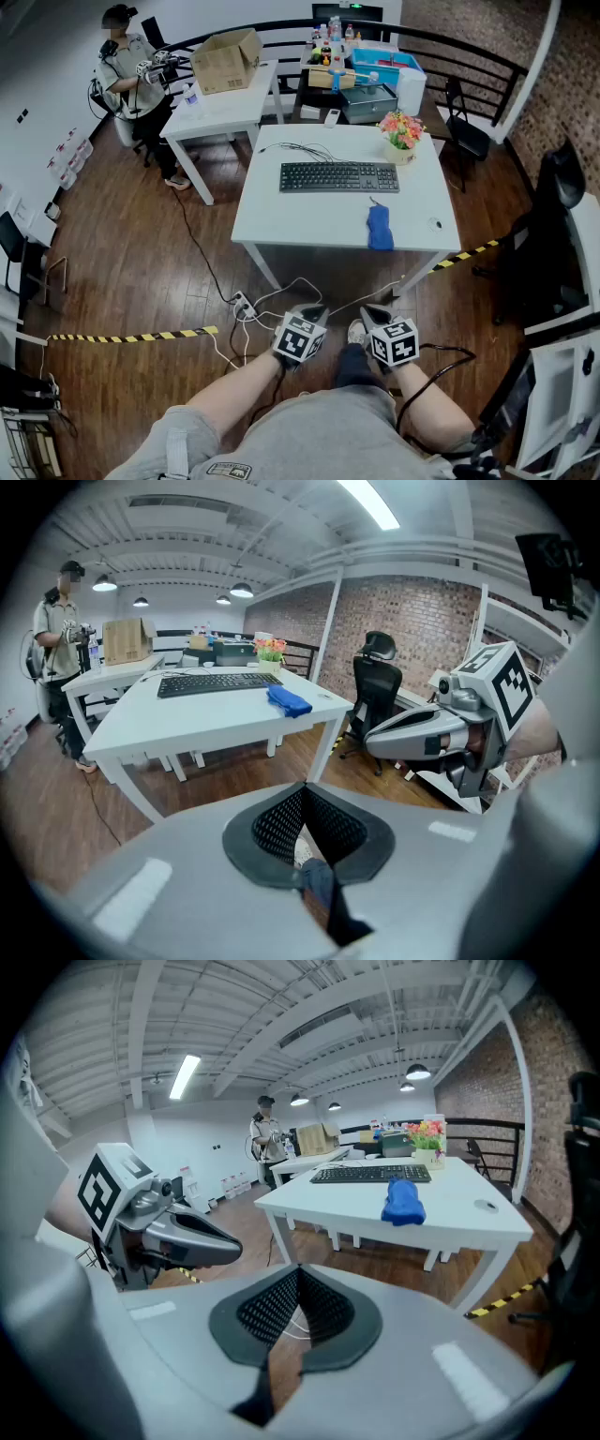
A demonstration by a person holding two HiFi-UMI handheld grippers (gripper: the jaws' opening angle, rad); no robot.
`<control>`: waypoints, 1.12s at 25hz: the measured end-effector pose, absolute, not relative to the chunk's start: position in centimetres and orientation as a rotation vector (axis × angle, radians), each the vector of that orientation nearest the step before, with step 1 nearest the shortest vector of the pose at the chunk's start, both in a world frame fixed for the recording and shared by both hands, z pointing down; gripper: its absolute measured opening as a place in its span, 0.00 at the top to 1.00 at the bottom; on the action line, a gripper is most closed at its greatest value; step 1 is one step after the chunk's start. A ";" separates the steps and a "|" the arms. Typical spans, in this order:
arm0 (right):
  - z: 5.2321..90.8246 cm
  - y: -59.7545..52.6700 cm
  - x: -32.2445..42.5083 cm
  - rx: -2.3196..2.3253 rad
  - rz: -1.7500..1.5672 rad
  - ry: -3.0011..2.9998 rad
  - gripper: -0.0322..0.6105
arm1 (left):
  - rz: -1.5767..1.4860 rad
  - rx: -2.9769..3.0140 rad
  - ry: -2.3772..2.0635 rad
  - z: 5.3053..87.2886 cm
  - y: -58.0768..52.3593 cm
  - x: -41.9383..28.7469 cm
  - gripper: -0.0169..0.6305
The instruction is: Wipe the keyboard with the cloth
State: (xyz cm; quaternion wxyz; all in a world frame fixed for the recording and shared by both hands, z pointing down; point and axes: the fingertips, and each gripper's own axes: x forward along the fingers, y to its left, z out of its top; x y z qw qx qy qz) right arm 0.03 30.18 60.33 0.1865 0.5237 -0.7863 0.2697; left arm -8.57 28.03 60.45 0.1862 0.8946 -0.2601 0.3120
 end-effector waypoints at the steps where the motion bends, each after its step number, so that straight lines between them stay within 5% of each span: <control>1: 60.1 28.7 1.0 1.477 0.756 -2.221 0.94 | 0.874 2.522 -0.740 60.2 26.8 -7.5 0.98; 14: 58.4 11.7 12.5 1.458 0.713 -2.255 0.94 | 0.899 2.482 -0.866 59.8 10.6 3.8 0.98; 25: 60.5 6.0 15.7 1.455 0.793 -2.145 0.94 | 0.912 2.451 -0.870 60.3 3.9 6.3 0.98; 28: 61.6 5.6 15.6 1.448 0.842 -2.088 0.80 | 0.922 2.466 -0.810 60.7 2.8 7.0 0.98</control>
